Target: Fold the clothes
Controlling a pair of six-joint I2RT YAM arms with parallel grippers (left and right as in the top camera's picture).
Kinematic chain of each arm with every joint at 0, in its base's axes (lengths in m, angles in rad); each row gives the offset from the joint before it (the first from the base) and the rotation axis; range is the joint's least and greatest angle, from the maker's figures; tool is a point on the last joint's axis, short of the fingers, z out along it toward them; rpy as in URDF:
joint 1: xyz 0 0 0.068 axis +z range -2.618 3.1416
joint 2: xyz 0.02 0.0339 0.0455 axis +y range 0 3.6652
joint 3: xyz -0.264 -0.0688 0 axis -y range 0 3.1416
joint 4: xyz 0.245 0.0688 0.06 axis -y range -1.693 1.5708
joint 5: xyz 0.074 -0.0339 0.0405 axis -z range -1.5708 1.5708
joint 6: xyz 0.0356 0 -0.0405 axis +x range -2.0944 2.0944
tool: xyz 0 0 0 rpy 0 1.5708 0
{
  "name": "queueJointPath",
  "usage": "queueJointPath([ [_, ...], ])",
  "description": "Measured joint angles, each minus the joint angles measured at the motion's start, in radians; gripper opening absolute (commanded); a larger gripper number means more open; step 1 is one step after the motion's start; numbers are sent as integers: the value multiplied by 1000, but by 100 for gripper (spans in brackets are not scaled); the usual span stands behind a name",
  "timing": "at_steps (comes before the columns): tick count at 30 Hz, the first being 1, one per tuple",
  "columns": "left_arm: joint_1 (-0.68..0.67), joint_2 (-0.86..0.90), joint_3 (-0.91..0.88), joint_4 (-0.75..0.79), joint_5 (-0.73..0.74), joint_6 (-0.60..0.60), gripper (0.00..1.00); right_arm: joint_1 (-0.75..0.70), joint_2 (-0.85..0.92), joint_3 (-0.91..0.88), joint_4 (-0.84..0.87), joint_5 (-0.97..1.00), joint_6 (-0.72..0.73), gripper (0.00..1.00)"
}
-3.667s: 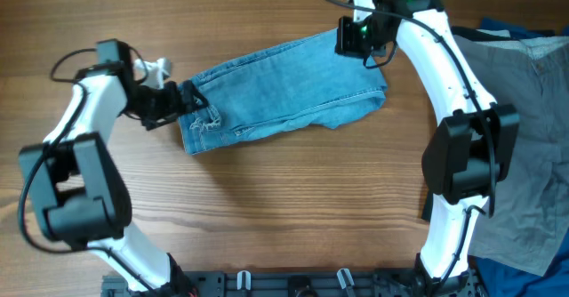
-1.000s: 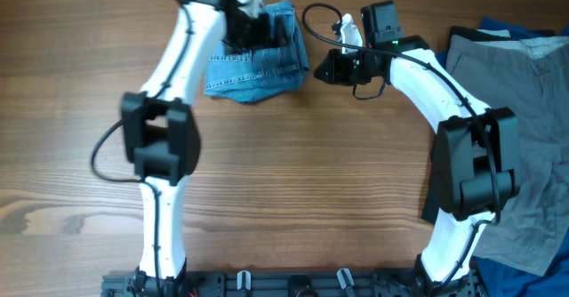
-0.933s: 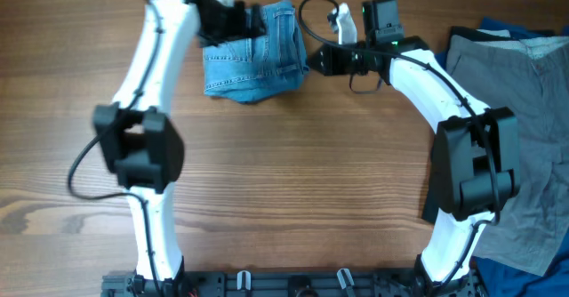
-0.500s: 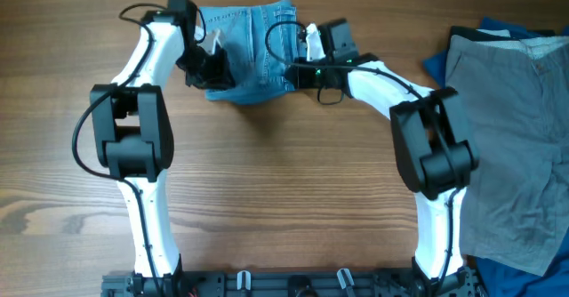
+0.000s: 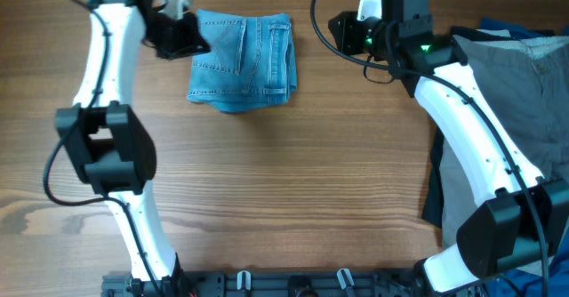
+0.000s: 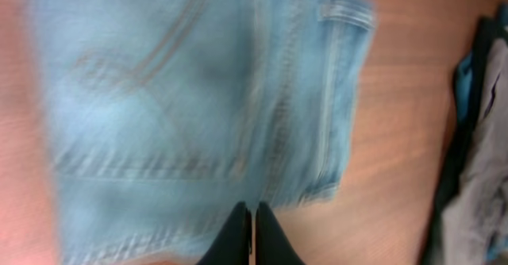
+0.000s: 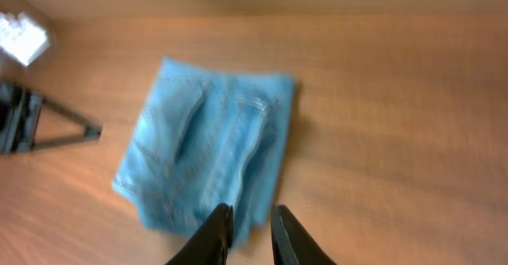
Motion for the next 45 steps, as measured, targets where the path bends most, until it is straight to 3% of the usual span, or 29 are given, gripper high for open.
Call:
queueJointPath([
  [3, -93, 13, -82, 143, -24, -56, 4, -4, 0, -3, -72, 5, 8, 19],
  [8, -88, 108, -214, 153, -159, -189, 4, -4, 0, -3, -87, 8, 14, 14],
  [9, -73, 100, -223, 167, -185, -205, 16, -4, 0, -3, -98, 10, 15, 14],
  [10, -57, 97, -228, 175, -194, -215, 17, -4, 0, -3, -107, 11, 27, 14],
  [13, 75, 88, -230, 188, -224, -230, 18, -4, 0, -3, -108, 12, 69, 14],
  [20, 527, 90, -192, 191, -401, -195, 17, -4, 0, -3, -102, 27, 119, 14],
  [24, 729, 96, -171, 107, -417, -194, 28, -4, 0, -3, -93, 30, 135, 15],
  [26, 791, 93, -171, 72, -338, -170, 31, -4, 0, -3, -89, 39, 146, 15],
  [32, 725, 42, -172, -29, -225, -140, 39, -4, 0, -3, -92, 52, 164, 15],
  [33, 709, 35, -172, -23, -213, -127, 37, -4, 0, -3, -97, 52, 165, 15],
  [35, 687, 20, -172, 2, -197, -111, 18, -4, 0, -3, -98, 52, 166, 15],
  [38, 671, -14, -183, -22, -187, -89, 14, -4, 0, -3, -106, 53, 166, 15],
  [45, 526, -34, -415, 354, -291, -109, 12, -4, 0, -3, -125, 56, 177, 14],
])
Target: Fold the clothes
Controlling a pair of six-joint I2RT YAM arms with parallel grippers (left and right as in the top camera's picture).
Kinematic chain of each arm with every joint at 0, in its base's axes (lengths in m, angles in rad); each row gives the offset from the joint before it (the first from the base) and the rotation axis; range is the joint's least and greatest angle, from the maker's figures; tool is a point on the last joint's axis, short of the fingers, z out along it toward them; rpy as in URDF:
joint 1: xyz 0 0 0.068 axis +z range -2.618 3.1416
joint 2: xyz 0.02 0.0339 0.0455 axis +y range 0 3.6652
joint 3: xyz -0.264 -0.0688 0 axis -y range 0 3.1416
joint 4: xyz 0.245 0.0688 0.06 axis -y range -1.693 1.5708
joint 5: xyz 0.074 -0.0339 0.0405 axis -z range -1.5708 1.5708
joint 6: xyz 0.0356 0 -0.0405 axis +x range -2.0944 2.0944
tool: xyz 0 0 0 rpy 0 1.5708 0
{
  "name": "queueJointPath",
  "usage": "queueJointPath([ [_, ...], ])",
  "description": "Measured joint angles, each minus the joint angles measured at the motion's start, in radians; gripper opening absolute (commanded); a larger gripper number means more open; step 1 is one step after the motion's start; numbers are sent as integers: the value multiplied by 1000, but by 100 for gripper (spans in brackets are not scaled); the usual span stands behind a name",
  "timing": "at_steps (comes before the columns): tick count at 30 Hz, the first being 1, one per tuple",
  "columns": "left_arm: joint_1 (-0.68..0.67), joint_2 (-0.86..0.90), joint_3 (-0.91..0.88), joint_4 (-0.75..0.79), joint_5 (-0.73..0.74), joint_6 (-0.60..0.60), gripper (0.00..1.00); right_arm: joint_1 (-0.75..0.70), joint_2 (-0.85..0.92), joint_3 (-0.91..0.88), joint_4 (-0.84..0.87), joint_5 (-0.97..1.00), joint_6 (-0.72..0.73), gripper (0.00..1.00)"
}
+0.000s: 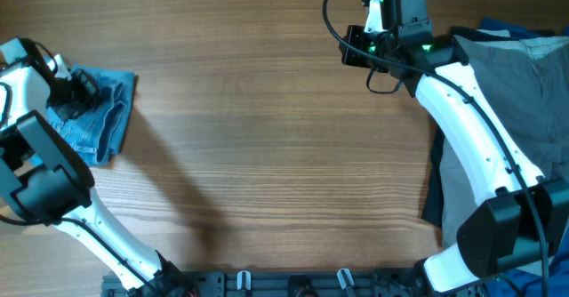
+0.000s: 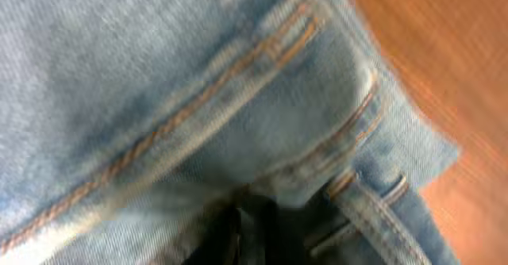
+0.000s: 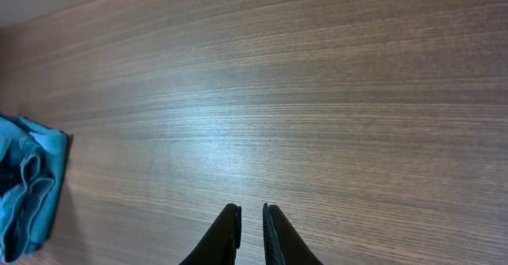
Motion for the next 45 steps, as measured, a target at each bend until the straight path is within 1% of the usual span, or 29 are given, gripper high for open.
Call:
queueJointPath([
  [1, -4, 0, -8, 20, -5, -3, 12, 0, 0, 0, 0, 0, 5, 14],
  [4, -15, -1, -15, 108, -14, -11, 16, 0, 0, 0, 0, 0, 11, 13],
  [6, -18, -1, -14, 109, -10, -14, 30, 0, 0, 0, 0, 0, 11, 13],
  [7, -17, -2, 8, 52, -2, 11, 38, 0, 0, 0, 1, 0, 14, 13],
  [9, -18, -19, 60, -37, 13, 46, 43, 0, -4, 0, 0, 0, 13, 13],
  [10, -18, -47, 101, -126, 36, 72, 46, 0, -17, 0, 0, 0, 8, 13],
  [12, -19, -148, 169, -200, 98, 126, 51, 0, -94, -2, -1, 1, -16, 13],
  [13, -21, -232, 197, -237, 138, 155, 53, 0, -143, -2, -1, 5, -34, 13],
  [14, -29, -324, 213, -270, 171, 182, 67, 0, -211, -2, -2, 8, -60, 14],
  [15, -47, -427, 228, -311, 202, 210, 100, 0, -298, -2, -7, 13, -91, 15],
  [16, -80, -537, 243, -356, 227, 244, 100, 0, -388, -2, -18, 29, -132, 22],
  [17, -124, -633, 252, -397, 241, 270, 100, 0, -490, 7, -35, 53, -149, 33],
  [18, -165, -692, 254, -444, 238, 279, 100, 0, -545, 10, -76, 83, -168, 55],
  [19, -218, -752, 253, -521, 230, 287, 100, 0, -632, 10, -153, 120, -183, 100],
  [23, -370, -859, 250, -719, 198, 301, 100, 0, -869, 10, -312, 172, -237, 100],
  [26, -431, -905, 250, -750, 137, 302, 100, 0, -955, 10, -416, 180, -243, 100],
  [28, -437, -919, 250, -735, 109, 302, 100, 0, -969, 10, -468, 180, -243, 100],
  [31, -438, -917, 250, -735, 93, 302, 100, 0, -968, 7, -484, 180, -242, 100],
  [34, -438, -917, 250, -734, 83, 302, 100, 0, -968, 5, -542, 180, -188, 100],
  [38, -438, -917, 249, -734, 83, 302, 100, 0, -968, -1, -602, 206, -175, 99],
  [40, -438, -917, 249, -734, 82, 302, 100, 0, -968, -2, -591, 229, -174, 100],
  [41, -438, -917, 249, -734, 83, 302, 100, 0, -969, -8, -540, 254, -179, 100],
  [42, -438, -917, 249, -735, 83, 302, 100, 0, -971, -23, -475, 268, -199, 100],
  [43, -438, -917, 249, -734, 83, 302, 100, 0, -988, -74, -352, 270, -264, 100],
  [45, -438, -917, 249, -734, 82, 302, 100, 0, -1054, -213, -165, 269, -335, 100],
])
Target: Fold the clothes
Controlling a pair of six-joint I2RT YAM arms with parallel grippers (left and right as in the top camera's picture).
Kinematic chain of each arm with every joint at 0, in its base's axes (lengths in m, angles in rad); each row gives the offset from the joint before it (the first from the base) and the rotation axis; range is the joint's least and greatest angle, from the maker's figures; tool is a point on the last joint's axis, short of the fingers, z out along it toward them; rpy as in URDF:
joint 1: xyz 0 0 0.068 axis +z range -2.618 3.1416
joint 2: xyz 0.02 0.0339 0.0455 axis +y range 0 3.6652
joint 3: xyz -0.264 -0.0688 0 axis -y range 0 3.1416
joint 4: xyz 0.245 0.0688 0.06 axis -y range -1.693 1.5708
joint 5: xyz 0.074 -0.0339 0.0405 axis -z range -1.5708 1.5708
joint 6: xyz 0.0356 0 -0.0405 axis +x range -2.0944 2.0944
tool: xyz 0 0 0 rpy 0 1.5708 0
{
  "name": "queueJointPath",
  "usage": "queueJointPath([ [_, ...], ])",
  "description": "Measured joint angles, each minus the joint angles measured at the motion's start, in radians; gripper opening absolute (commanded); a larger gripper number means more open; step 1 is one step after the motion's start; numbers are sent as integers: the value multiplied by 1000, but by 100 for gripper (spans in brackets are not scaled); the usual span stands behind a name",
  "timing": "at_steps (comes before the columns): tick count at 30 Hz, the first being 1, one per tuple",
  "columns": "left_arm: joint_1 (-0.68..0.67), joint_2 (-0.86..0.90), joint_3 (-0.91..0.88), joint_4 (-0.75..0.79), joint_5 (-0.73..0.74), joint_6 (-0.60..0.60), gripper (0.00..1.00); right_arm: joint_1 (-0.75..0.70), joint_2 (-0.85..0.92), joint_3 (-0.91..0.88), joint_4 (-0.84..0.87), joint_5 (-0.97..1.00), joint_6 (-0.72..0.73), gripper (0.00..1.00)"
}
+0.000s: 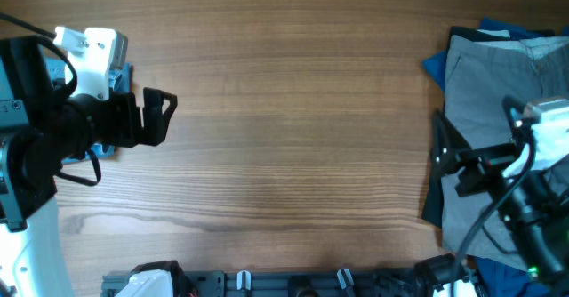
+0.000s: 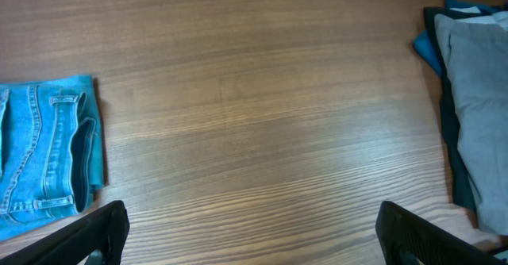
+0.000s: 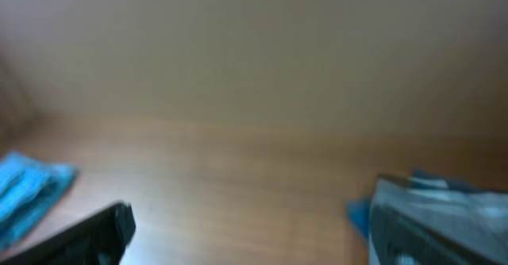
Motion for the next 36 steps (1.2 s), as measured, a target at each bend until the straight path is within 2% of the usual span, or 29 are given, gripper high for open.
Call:
queueJointPath([
  [1, 0, 0, 0, 1, 0, 0, 100, 0, -51, -92, 77, -4, -21, 100],
  [2, 0, 0, -1, 2, 0, 0, 100, 0, -154, -267, 195, -34, -41, 100],
  [3, 0, 0, -1, 3, 0, 0, 100, 0, -196, -341, 210, -52, -48, 100],
  [4, 0, 0, -1, 0, 0, 0, 100, 0, -247, -449, 323, -84, -57, 100],
  [8, 0, 0, -1, 0, -1, 0, 100, 0, -507, -913, 631, -222, -44, 100],
  [11, 0, 1, -2, 3, -3, 0, 100, 0, -634, -1078, 700, -248, -10, 100],
  [18, 0, 1, -2, 2, -3, 0, 100, -2, -647, -1277, 811, -250, 5, 100],
  [31, 0, 1, -2, 3, -3, 0, 100, -2, -647, -1280, 823, -250, 5, 100],
  [36, -62, -25, -3, 3, -14, 0, 100, -2, -647, -1280, 823, -250, 5, 100],
])
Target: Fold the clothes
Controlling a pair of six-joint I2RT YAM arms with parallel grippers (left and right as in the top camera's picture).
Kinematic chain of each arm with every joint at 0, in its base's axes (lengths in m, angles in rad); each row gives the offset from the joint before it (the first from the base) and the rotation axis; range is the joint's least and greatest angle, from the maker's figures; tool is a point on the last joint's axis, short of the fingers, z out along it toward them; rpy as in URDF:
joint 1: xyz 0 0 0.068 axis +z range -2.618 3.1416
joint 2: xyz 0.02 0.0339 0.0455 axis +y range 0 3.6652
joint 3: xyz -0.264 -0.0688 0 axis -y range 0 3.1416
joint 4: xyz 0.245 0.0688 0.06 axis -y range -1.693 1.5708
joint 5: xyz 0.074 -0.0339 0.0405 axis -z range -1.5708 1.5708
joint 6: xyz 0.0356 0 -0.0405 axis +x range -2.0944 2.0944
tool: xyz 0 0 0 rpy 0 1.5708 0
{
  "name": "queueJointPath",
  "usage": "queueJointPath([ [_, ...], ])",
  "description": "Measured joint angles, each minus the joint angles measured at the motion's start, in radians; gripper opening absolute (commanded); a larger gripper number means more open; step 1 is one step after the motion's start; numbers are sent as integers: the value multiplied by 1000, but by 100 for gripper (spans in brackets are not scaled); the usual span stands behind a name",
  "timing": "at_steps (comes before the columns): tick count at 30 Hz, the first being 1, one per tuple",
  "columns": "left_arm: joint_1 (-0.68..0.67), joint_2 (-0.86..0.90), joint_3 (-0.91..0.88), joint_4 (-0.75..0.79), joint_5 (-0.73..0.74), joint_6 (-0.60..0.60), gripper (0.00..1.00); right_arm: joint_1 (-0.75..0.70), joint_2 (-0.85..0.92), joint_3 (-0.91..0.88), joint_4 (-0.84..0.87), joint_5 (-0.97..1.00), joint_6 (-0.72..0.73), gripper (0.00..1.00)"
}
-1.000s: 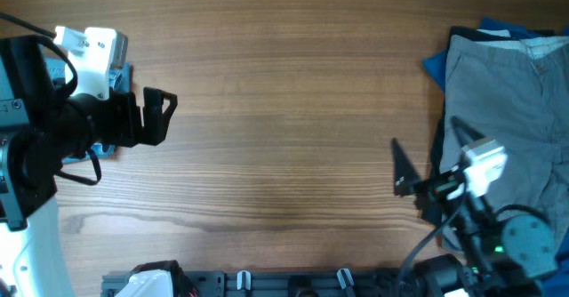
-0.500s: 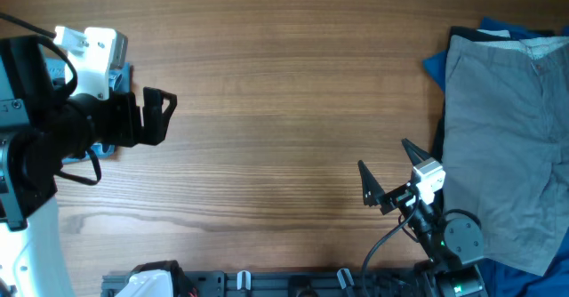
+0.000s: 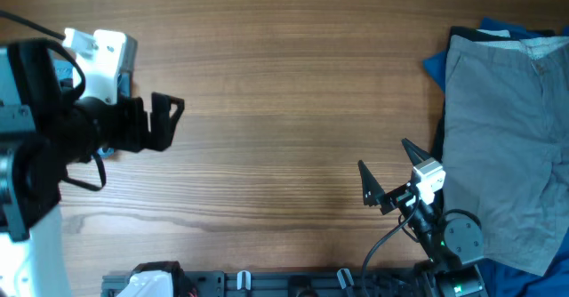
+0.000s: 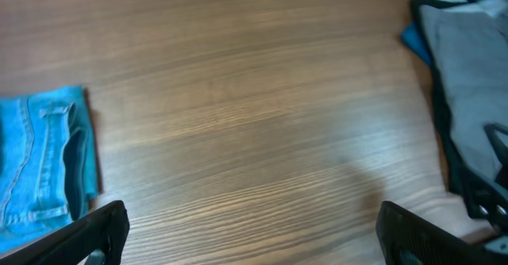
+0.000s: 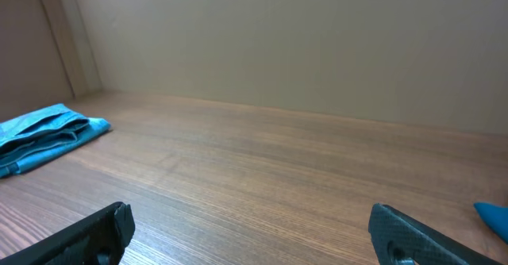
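Note:
The folded blue jeans [image 4: 40, 166] lie at the table's far left; in the overhead view only a sliver of the jeans [image 3: 125, 84] shows beside my left arm. They also show low and far left as the jeans [image 5: 44, 134]. A pile of grey shorts [image 3: 502, 128] over a blue garment [image 3: 434, 66] sits at the right edge. My left gripper [image 3: 173, 122] hangs open high above the left side, holding nothing. My right gripper [image 3: 385, 162] is open and empty, low near the front, left of the pile.
Bare wooden tabletop [image 3: 284, 92] spans the space between the jeans and the pile. A rail with clips [image 3: 293, 284] runs along the front edge. A plain wall [image 5: 278, 43] stands behind the table's far side.
My right arm was raised over the grey pile at the right; now its gripper sits low near the front edge, left of the pile. The left arm has barely shifted.
The folded jeans lay at the back centre with my left gripper shut at their left edge. Then they were at the far left with the left gripper on them. Later both grippers stood open and empty, the jeans resting at the far left.

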Motion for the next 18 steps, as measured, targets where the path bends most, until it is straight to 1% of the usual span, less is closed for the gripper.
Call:
queueJointPath([
  [2, -63, -62, -3, 2, -26, 10, 100, 0, 0, 0, 0, 0, 0, 100],
  [4, -96, -154, -11, 19, -69, 23, 100, 0, 0, 0, 0, 0, 0, 100],
  [5, -99, -234, -27, 61, -87, 26, 100, 0, 0, 0, 0, 0, 0, 100],
  [7, -84, -388, -98, 200, -102, 30, 100, 0, 0, 0, 1, 0, 0, 100],
  [8, -63, -457, -166, 296, -105, 33, 100, 0, 0, 0, 2, 0, 1, 100],
  [9, -44, -507, -225, 357, -107, 33, 100, 0, 0, 0, 2, 0, 3, 100],
  [10, -26, -561, -309, 424, -108, 34, 100, 0, -1, 0, 2, 0, 3, 100],
  [11, -6, -626, -436, 542, -105, 34, 100, 0, -2, 0, 2, 1, 3, 100],
  [12, 5, -688, -577, 627, -98, 34, 100, 0, -2, 0, 2, 2, 3, 100],
  [13, 8, -729, -676, 688, -84, 34, 100, 0, -2, 0, 2, 2, 3, 100],
  [15, 10, -843, -932, 857, -32, 34, 100, 0, -2, 0, 2, 2, 3, 100],
  [16, 10, -870, -989, 881, -19, 34, 100, 0, -2, 0, 2, 2, 3, 100],
  [18, 10, -969, -1196, 1047, 15, 37, 100, 0, -2, 0, 2, 2, 3, 99],
])
